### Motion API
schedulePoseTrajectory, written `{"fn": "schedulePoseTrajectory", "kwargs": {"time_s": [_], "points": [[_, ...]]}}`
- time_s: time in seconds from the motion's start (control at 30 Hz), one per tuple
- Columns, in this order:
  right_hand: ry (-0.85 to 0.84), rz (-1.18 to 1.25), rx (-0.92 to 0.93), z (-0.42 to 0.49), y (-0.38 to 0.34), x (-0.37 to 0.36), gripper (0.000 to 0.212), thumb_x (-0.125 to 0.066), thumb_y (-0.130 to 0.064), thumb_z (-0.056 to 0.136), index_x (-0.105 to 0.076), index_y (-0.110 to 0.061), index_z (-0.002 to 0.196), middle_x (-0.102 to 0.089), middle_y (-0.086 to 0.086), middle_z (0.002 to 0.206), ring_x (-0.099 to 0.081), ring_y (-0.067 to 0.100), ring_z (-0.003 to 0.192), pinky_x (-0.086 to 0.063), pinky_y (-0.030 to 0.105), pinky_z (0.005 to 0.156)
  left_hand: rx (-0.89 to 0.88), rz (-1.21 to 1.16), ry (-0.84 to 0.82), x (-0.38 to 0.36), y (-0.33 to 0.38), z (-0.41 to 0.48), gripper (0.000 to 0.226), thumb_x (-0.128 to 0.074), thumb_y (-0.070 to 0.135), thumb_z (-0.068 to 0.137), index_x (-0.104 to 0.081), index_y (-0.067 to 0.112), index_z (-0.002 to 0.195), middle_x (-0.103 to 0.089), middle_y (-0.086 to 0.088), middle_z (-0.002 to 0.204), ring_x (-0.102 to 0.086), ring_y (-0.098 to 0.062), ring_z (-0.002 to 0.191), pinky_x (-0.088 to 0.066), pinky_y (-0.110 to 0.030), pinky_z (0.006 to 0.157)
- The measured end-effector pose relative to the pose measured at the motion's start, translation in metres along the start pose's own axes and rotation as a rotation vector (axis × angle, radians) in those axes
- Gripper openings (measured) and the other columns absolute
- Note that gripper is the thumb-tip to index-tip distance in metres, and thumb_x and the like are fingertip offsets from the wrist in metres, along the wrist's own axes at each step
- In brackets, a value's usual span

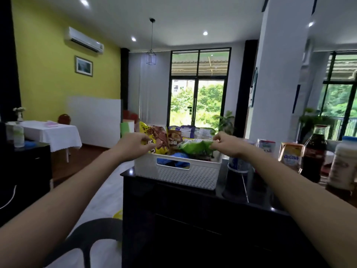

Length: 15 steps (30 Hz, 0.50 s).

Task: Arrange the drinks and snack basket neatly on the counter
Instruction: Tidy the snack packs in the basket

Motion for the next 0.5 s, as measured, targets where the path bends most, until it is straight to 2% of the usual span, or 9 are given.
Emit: {"fn": "schedulePoseTrajectory", "kwargs": {"time_s": [0.03,0.1,0.2,0.27,0.33,0.37,0.4,0.43,0.5], "points": [[-0.003,-0.079,0.018,-0.002,-0.01,-0.003,0.061,-0.06,-0.038,0.087,-0.036,-0.015,0.139,-0.045,0.014,0.135,-0.05,0.029,0.117,-0.045,0.037,0.091,0.037,0.072,-0.046,-0.002,0.006,0.003,0.051,-0.055,0.048,0.09,-0.06,0.009,0.121,-0.063,-0.009,0.119,-0.058,-0.025,0.107,-0.041,-0.03,0.079],[0.017,-0.251,0.101,-0.004,-0.028,-0.008,0.078,-0.068,-0.038,0.08,-0.026,-0.024,0.144,-0.031,0.014,0.146,-0.041,0.033,0.128,-0.043,0.044,0.1,0.094,0.173,-0.105,-0.006,0.015,0.01,0.059,-0.055,0.051,0.089,-0.053,0.006,0.127,-0.057,-0.013,0.126,-0.055,-0.027,0.111,-0.044,-0.033,0.085],[-0.082,-0.349,0.239,-0.001,-0.049,-0.017,0.081,-0.071,-0.038,0.077,-0.026,-0.036,0.144,-0.023,0.006,0.153,-0.027,0.033,0.138,-0.034,0.056,0.108,0.149,0.205,-0.156,-0.015,0.022,0.022,0.07,-0.062,0.045,0.086,-0.037,0.01,0.142,-0.041,-0.014,0.145,-0.045,-0.03,0.128,-0.041,-0.04,0.104],[-0.132,-0.427,0.289,0.005,-0.058,-0.022,0.085,-0.072,-0.035,0.078,-0.022,-0.039,0.146,-0.024,0.006,0.153,-0.029,0.033,0.138,-0.034,0.055,0.108,0.2,0.226,-0.19,-0.018,0.025,0.028,0.081,-0.065,0.038,0.085,-0.021,0.019,0.15,-0.019,-0.015,0.156,-0.031,-0.036,0.138,-0.034,-0.049,0.11],[-0.098,-0.582,0.325,0.009,-0.063,-0.025,0.087,-0.071,-0.035,0.08,-0.017,-0.041,0.147,-0.028,0.008,0.151,-0.038,0.034,0.131,-0.044,0.052,0.1,0.28,0.187,-0.174,-0.02,0.026,0.033,0.086,-0.063,0.025,0.087,-0.008,0.03,0.152,0.001,-0.018,0.158,-0.026,-0.042,0.139,-0.034,-0.053,0.109],[-0.063,-0.662,0.346,0.01,-0.064,-0.026,0.083,-0.069,-0.036,0.082,-0.018,-0.042,0.146,-0.03,0.008,0.149,-0.043,0.034,0.127,-0.049,0.049,0.094,0.315,0.143,-0.147,-0.021,0.026,0.035,0.085,-0.06,0.02,0.088,-0.004,0.033,0.152,0.002,-0.021,0.157,-0.03,-0.043,0.137,-0.036,-0.052,0.108],[-0.03,-0.723,0.371,0.012,-0.064,-0.028,0.076,-0.066,-0.037,0.084,-0.021,-0.04,0.146,-0.033,0.008,0.147,-0.048,0.034,0.122,-0.052,0.046,0.088,0.329,0.097,-0.116,-0.022,0.026,0.037,0.084,-0.059,0.02,0.09,-0.004,0.033,0.152,-0.006,-0.024,0.155,-0.036,-0.042,0.133,-0.039,-0.049,0.107],[0.001,-0.76,0.396,0.013,-0.064,-0.03,0.068,-0.063,-0.035,0.087,-0.026,-0.038,0.144,-0.038,0.008,0.143,-0.052,0.034,0.117,-0.054,0.044,0.083,0.322,0.061,-0.09,-0.022,0.025,0.038,0.082,-0.059,0.021,0.089,-0.007,0.032,0.152,-0.02,-0.025,0.151,-0.043,-0.04,0.128,-0.043,-0.046,0.104],[0.054,-0.754,0.438,0.013,-0.066,-0.031,0.052,-0.057,-0.028,0.091,-0.037,-0.031,0.139,-0.048,0.009,0.133,-0.058,0.032,0.109,-0.054,0.04,0.076,0.271,0.032,-0.036,-0.022,0.023,0.04,0.07,-0.062,0.014,0.087,-0.027,0.026,0.146,-0.05,-0.02,0.132,-0.055,-0.033,0.114,-0.05,-0.039,0.092]]}}
Point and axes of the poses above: each hand's wrist, its own z-axis towards the middle knuckle, its own x-axis out of the back of the hand, y = z × x, the point moved 2 cm from there along z, towards the middle knuckle
